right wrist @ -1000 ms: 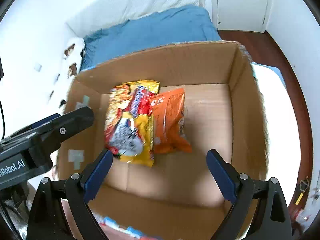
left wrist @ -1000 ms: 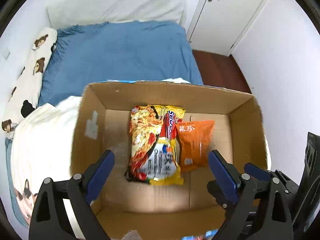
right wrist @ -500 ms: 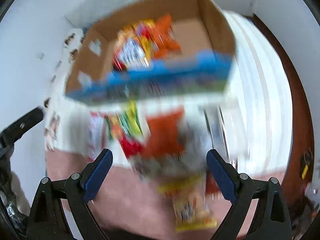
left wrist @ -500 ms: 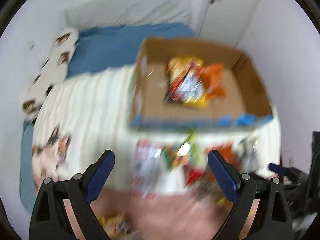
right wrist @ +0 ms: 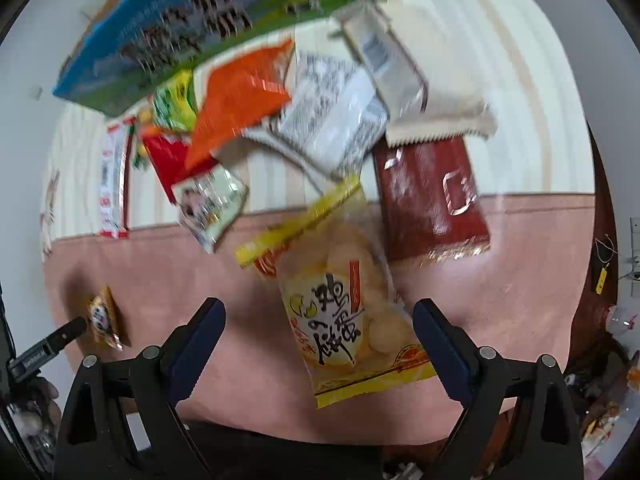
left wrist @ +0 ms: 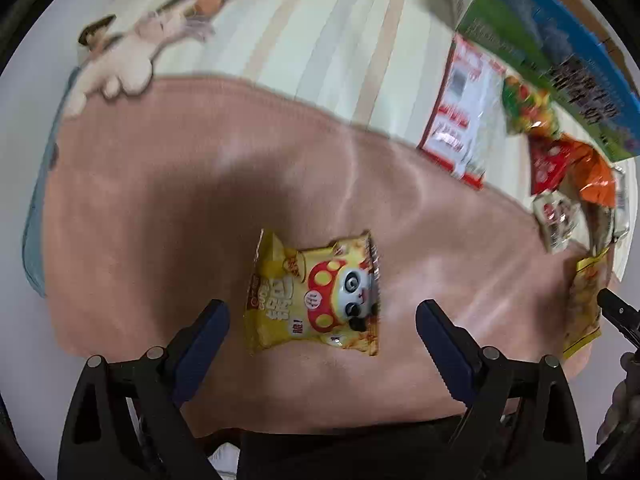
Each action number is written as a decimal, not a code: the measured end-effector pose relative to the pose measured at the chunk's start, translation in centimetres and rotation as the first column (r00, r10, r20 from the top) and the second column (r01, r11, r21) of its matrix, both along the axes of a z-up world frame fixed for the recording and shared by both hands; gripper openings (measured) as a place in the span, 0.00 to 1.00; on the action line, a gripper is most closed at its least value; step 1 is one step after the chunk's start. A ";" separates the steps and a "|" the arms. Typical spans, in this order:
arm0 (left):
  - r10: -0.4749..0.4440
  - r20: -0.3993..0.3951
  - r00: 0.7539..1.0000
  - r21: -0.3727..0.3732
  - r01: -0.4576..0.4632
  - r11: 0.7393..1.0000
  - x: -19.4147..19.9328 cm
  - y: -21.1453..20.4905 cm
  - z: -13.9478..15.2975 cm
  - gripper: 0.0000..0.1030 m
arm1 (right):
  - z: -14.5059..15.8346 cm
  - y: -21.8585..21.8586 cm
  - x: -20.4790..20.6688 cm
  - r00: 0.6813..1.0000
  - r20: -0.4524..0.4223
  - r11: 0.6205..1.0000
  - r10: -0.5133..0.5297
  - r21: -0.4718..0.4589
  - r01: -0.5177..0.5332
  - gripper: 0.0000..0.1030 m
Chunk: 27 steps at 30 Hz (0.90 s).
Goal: Organize snacks
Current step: 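Grasp the yellow panda snack with left tool while right tool grasps egg-cake bag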
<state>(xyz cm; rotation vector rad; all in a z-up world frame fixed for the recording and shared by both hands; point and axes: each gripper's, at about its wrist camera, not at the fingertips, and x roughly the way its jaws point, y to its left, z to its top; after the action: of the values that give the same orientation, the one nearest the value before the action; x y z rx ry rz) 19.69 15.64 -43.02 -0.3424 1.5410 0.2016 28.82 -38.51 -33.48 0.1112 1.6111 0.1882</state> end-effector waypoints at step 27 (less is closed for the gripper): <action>-0.235 -0.031 0.971 -0.035 0.234 0.972 3.6 -12.5 -6.2 0.68 | -3.6 3.2 -6.5 0.991 -0.092 0.994 -0.092 0.043 0.096 0.73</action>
<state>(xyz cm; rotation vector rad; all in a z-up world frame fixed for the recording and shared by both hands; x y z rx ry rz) 23.28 3.16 -49.24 -0.1791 1.6064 -0.0020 22.29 -35.32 -37.05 0.2348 1.6878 0.1500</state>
